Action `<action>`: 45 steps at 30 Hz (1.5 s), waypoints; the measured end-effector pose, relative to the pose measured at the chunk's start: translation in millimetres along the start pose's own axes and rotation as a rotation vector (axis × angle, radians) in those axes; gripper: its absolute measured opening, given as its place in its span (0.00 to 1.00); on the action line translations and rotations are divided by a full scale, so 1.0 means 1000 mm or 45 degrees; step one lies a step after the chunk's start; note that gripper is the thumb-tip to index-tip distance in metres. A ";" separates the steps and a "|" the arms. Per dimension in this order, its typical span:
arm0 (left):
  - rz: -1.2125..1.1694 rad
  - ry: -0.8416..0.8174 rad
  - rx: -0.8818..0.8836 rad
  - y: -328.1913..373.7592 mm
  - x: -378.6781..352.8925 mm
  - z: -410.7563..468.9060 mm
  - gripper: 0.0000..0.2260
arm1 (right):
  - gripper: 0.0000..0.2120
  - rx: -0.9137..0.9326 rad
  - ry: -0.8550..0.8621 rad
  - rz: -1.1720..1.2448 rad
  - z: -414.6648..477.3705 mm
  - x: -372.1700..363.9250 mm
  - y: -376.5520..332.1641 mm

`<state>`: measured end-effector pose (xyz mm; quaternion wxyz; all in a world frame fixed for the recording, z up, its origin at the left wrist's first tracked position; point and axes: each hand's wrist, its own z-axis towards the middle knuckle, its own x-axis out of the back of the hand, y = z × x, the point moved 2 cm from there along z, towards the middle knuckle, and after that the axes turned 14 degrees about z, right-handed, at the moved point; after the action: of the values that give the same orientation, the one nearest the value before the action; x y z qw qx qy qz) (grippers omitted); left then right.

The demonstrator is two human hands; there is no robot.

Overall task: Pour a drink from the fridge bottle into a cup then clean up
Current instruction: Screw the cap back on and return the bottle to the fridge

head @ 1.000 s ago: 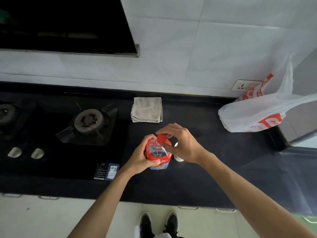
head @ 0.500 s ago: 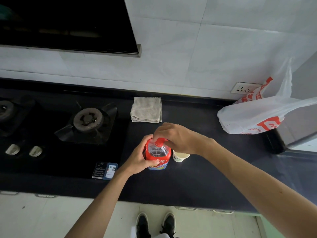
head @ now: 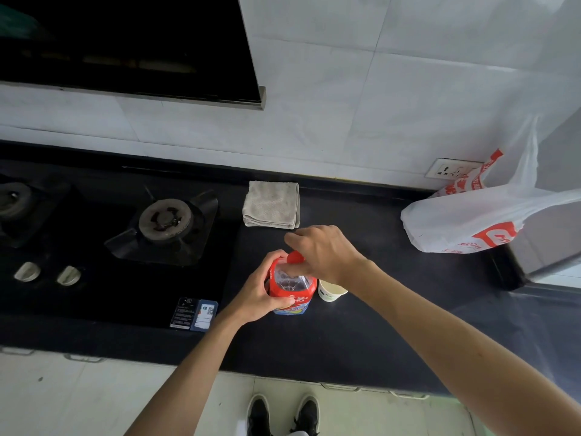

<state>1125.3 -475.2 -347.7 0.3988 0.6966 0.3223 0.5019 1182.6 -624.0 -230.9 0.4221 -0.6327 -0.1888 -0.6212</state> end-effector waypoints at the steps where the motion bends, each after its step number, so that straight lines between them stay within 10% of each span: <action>1: 0.001 0.000 0.004 0.000 0.000 0.000 0.38 | 0.21 -0.029 -0.003 0.028 -0.001 -0.001 0.002; 8: -0.022 -0.009 -0.001 0.003 0.000 0.000 0.37 | 0.38 -0.122 -0.067 0.262 -0.015 0.011 0.012; 16: -0.019 0.003 0.013 -0.001 0.000 -0.001 0.39 | 0.10 -0.028 -0.138 0.665 -0.016 0.009 0.015; 25: 0.005 -0.007 0.000 0.004 0.000 -0.004 0.38 | 0.25 -0.216 -0.075 0.680 -0.025 0.005 0.018; 33: -0.037 0.003 0.010 0.004 -0.001 -0.003 0.38 | 0.12 -0.229 0.042 0.776 -0.025 -0.006 0.018; 40: -0.042 0.003 0.006 0.003 -0.001 -0.003 0.37 | 0.27 -0.290 -0.012 0.923 -0.026 -0.012 0.020; 45: -0.041 0.008 -0.011 0.001 -0.002 -0.001 0.38 | 0.15 -0.226 0.037 1.040 -0.029 -0.012 0.024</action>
<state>1123.6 -476.8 -347.5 0.4088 0.6878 0.3326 0.4991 1180.5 -656.6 -253.3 0.5804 -0.6806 0.1378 -0.4254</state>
